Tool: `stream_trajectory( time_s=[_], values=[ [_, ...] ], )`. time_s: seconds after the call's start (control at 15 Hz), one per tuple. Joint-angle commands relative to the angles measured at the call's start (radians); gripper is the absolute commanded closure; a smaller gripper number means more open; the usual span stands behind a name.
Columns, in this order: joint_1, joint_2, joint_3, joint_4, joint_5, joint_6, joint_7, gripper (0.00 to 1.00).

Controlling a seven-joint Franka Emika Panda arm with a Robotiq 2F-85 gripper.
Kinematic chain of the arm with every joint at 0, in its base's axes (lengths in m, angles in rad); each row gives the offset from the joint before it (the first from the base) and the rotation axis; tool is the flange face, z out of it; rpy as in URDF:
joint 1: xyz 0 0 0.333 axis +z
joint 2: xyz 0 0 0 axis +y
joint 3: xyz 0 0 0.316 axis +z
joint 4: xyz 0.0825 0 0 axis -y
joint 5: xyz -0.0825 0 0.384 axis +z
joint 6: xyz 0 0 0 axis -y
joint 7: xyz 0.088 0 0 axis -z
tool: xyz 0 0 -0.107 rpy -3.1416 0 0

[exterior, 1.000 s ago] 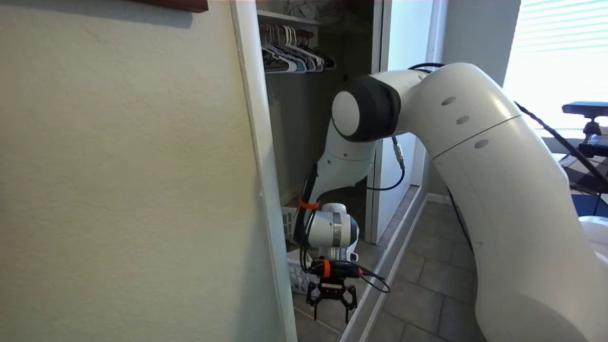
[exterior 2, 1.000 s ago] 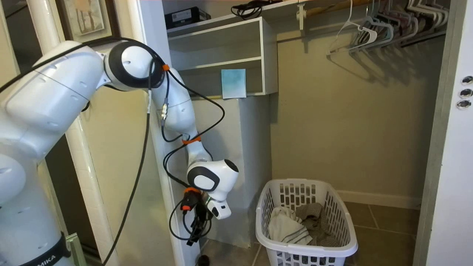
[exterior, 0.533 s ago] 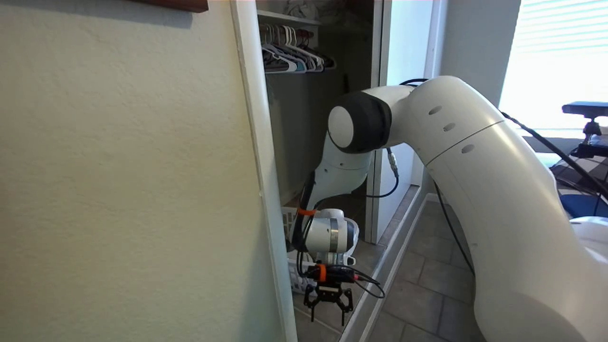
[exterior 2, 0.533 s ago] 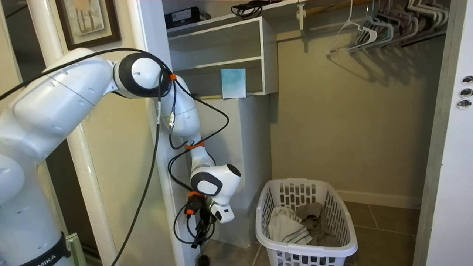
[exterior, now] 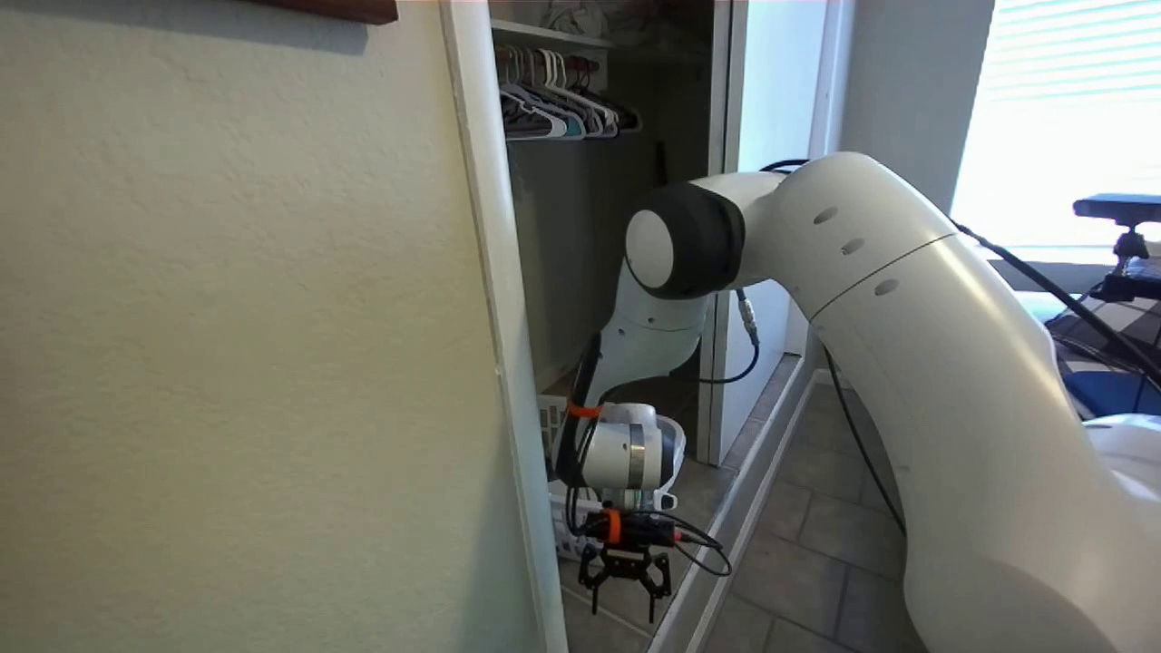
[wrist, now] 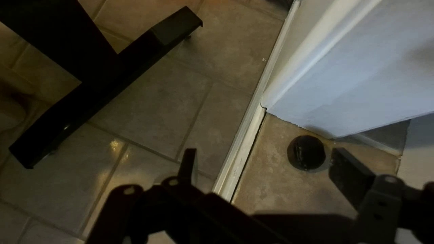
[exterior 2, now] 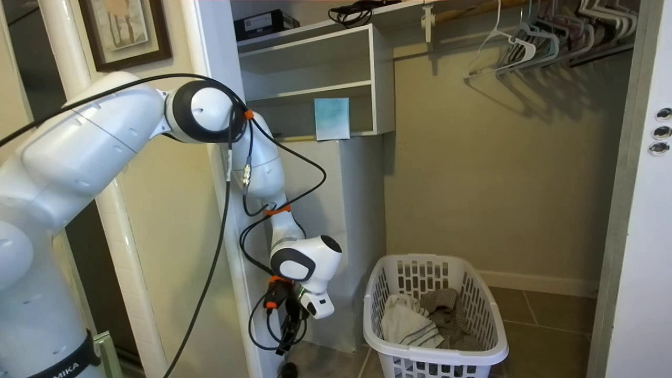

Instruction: Pick up the black object on the floor and put it on the bottom shelf

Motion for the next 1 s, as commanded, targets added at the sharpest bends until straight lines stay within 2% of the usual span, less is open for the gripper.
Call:
stream_trajectory(
  time_s=[0.0,0.6,0.93],
  values=[
    [-0.043,0.111,0.063,0.082,0.058,0.102,-0.006,0.00],
    [-0.111,0.372,0.187,0.276,0.168,0.303,-0.024,0.00],
    [-0.127,0.531,0.252,0.448,0.168,0.346,-0.029,0.00]
  ],
)
